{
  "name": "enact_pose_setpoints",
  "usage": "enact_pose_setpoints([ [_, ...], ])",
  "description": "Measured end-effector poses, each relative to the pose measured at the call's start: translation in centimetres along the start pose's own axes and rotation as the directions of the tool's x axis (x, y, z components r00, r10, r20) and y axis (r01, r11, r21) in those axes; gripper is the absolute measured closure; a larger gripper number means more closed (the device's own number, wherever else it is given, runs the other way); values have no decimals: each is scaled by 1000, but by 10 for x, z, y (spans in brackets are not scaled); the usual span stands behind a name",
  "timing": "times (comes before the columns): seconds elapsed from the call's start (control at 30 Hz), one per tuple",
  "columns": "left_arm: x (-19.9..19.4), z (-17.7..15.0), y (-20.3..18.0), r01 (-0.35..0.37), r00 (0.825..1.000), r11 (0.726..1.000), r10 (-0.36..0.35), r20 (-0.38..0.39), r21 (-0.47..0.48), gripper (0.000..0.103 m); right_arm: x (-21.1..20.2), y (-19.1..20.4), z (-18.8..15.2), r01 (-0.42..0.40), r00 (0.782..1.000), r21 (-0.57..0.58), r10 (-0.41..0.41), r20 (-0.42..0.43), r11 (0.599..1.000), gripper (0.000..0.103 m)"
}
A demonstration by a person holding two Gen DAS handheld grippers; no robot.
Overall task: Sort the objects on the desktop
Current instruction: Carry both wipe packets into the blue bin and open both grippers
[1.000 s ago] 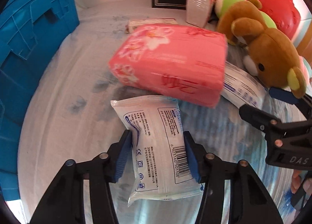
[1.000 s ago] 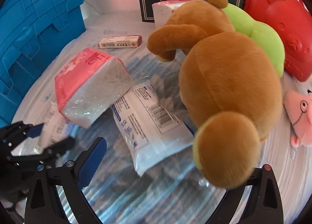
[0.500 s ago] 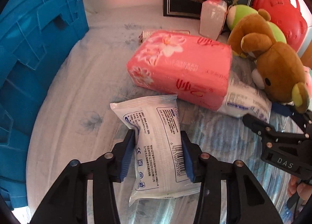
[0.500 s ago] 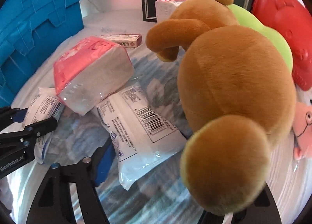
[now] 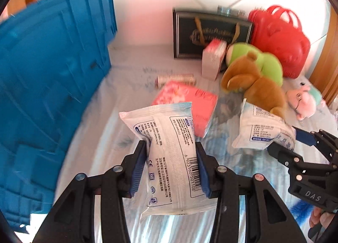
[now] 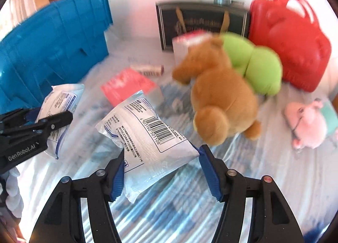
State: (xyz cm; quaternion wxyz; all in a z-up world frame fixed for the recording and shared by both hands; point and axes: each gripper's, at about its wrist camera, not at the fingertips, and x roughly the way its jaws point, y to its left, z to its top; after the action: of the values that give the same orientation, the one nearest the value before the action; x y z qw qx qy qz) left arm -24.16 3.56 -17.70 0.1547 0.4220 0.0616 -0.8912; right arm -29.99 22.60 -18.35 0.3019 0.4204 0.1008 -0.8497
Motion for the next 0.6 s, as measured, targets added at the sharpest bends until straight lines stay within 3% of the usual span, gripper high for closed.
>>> enact_pose_setpoints([
  [0.27, -100, 7, 19, -58, 983, 998, 59, 174, -10, 59, -83, 49, 33, -7, 981, -51, 17, 191, 999, 39],
  [0.6, -202, 25, 118, -129, 916, 989, 149, 373, -78, 59, -164, 157, 82, -31, 915, -157, 91, 393, 987, 39],
])
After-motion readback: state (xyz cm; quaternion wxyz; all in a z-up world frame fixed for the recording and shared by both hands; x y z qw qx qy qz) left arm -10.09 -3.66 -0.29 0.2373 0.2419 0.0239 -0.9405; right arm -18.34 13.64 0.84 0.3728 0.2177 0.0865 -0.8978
